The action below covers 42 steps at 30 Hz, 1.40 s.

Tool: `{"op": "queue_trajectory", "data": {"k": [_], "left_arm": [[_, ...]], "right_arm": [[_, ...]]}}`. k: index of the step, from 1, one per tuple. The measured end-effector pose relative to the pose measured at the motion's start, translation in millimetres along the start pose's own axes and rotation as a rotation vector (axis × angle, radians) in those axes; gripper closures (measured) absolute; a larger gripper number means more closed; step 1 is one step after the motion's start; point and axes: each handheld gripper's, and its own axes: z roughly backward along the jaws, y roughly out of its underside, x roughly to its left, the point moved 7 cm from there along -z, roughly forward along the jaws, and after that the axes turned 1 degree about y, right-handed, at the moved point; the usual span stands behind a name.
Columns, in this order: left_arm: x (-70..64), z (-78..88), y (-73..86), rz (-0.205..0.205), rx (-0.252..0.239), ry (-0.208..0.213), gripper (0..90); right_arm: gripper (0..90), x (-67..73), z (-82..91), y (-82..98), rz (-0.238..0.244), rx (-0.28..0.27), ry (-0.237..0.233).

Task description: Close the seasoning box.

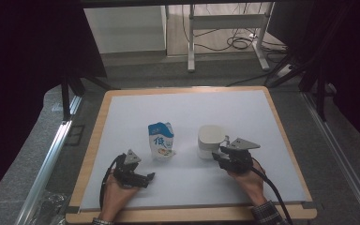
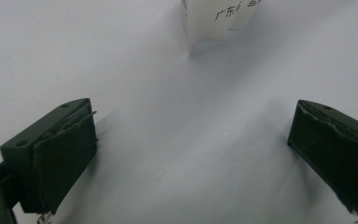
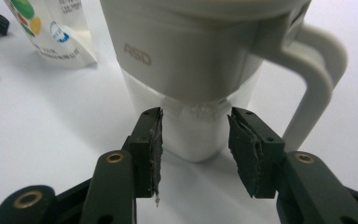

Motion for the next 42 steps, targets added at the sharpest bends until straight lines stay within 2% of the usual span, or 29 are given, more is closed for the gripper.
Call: {"op": "queue_trajectory", "data": {"k": [3,11,12,20,25,30,41,42], "left_arm": [[0.0,0.0,0.0,0.0,0.0,0.0,1.0],[0.0,0.0,0.0,0.0,0.0,0.0,1.0],[0.0,0.1,0.0,0.0,0.0,0.0,1.0],[0.0,0.1,0.0,-0.001,0.0,0.0,1.0],[0.1,0.1,0.0,-0.001,0.0,0.0,1.0],[0.1,0.1,0.0,-0.001,0.0,0.0,1.0],[0.0,0.1,0.0,0.0,-0.001,-0.001,1.0],[0.0,0.1,0.0,0.0,-0.001,0.0,1.0]], "right_arm": [[54.1,0.0,2.1,-1.8,0.001,-0.008,-0.002],[45.1,3.6,6.1,0.1,0.005,0.017,-0.018],[42.4,5.2,7.7,0.5,0.004,0.02,-0.028],[37.7,8.5,20.5,-1.1,0.006,0.022,-0.062],[33.8,7.5,29.4,-1.7,0.03,0.017,-0.054],[29.9,5.6,37.7,-1.1,0.051,0.007,-0.024],[27.9,-3.9,51.6,6.5,0.025,0.026,-0.009],[27.6,-8.2,54.1,10.9,0.021,0.037,0.009]]}}
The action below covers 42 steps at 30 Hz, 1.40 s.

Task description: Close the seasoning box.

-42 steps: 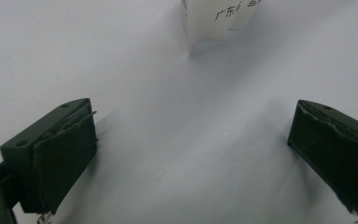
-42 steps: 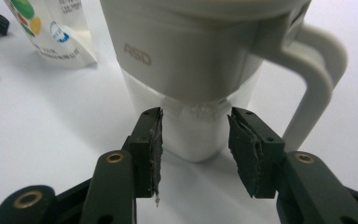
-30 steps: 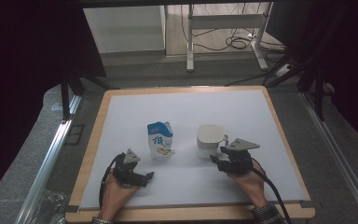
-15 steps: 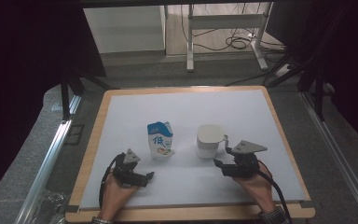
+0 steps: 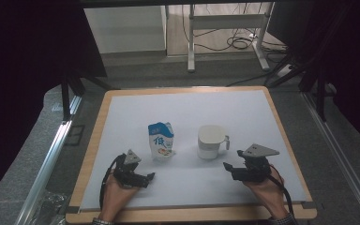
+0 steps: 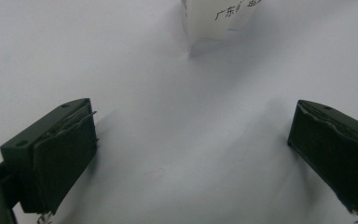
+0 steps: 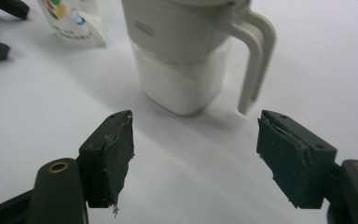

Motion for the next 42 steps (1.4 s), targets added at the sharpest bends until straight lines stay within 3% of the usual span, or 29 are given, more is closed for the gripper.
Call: {"op": "queue_trajectory", "data": {"k": [5,9,16,31,34,36,42], "left_arm": [[0.0,0.0,0.0,-0.001,0.0,0.0,1.0],[0.1,0.0,0.0,-0.001,0.0,0.0,1.0],[0.0,0.0,0.0,0.0,-0.001,0.0,1.1],[0.0,0.1,0.0,-0.001,0.0,-0.001,1.1],[0.2,0.2,0.2,-0.004,0.002,-0.001,1.1],[0.2,0.2,0.2,-0.004,0.002,-0.001,1.1],[0.2,0.2,0.2,-0.004,0.002,-0.001,1.1]], "right_arm": [[27.6,-5.1,3.5,7.4,-0.017,0.004,0.012],[25.4,-11.8,6.4,17.8,-0.008,0.019,0.058],[25.4,-18.2,8.2,32.9,-0.018,0.039,0.092],[25.4,-21.7,-1.3,54.1,-0.044,0.089,0.098],[22.8,-21.9,-7.2,61.9,-0.037,0.121,0.121],[22.9,-23.5,-7.8,64.4,-0.061,0.098,0.113],[22.5,-23.0,-7.4,67.5,-0.059,0.05,0.118]]}}
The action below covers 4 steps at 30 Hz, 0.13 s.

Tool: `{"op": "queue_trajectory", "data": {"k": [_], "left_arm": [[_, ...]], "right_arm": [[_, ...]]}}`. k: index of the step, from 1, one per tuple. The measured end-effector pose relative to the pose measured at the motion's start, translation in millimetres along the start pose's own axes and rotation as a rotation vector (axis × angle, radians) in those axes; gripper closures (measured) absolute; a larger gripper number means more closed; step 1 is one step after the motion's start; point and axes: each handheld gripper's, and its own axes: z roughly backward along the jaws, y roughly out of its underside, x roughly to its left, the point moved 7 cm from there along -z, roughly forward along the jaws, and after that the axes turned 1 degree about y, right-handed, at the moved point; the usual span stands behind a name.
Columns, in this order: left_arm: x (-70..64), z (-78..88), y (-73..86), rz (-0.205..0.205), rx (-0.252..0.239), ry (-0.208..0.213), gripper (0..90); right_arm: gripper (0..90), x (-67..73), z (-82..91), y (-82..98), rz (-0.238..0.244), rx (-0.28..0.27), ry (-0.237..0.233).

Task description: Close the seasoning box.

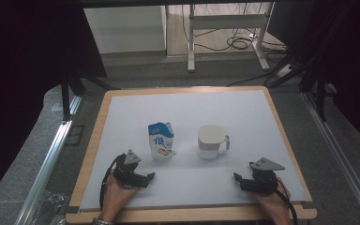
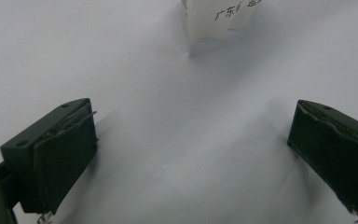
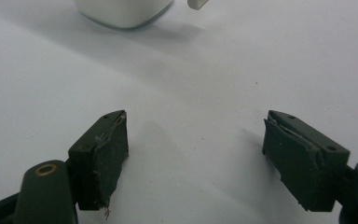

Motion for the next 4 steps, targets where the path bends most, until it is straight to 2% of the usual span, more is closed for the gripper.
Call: {"op": "queue_trajectory", "data": {"k": [4], "left_arm": [[0.0,-0.2,-0.1,0.004,-0.002,0.002,1.0]], "right_arm": [[22.5,-0.1,0.2,0.5,-0.001,-0.004,-0.001]]}}
